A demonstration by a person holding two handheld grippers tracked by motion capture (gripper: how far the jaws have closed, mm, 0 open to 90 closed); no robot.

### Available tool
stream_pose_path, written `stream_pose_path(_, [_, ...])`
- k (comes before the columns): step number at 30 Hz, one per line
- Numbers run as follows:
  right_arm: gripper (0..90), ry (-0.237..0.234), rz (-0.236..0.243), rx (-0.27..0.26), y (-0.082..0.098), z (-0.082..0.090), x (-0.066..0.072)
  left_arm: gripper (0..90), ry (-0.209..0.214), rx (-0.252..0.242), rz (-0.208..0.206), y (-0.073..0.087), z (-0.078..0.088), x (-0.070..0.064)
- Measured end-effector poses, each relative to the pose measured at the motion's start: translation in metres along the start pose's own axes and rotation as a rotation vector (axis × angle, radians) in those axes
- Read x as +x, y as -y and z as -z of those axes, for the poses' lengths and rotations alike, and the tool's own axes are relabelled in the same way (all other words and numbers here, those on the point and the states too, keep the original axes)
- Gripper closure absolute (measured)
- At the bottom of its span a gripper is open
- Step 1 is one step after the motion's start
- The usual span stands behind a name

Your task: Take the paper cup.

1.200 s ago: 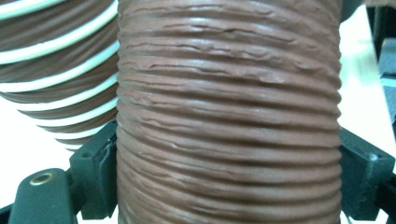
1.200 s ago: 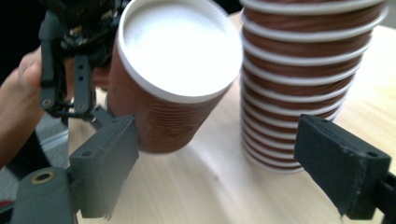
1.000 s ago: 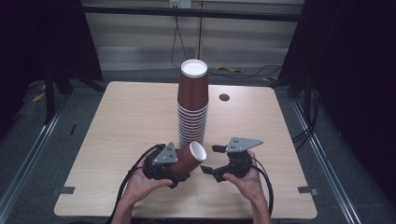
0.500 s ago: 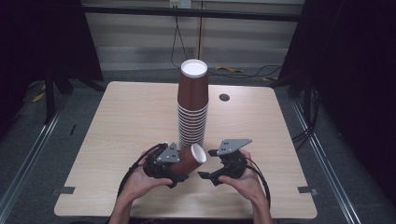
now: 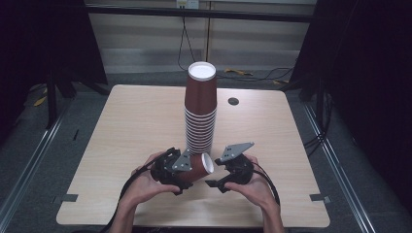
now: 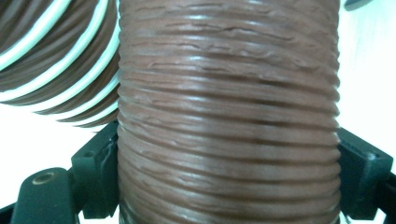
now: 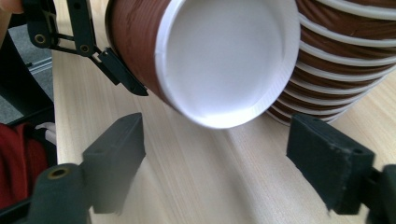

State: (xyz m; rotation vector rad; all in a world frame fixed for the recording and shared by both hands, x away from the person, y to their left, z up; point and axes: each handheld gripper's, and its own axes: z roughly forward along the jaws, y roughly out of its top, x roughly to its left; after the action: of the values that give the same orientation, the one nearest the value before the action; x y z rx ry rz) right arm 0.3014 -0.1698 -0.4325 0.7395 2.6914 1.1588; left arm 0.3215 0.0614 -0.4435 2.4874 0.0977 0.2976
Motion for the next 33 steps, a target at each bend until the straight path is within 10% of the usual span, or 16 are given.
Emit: stream_pose_path(33, [16.9,-0.121,0.057,0.141,-0.019,-0.016,-0.003,14.3,0.057,0.111,-0.121,-0.008,-0.007,-0.008])
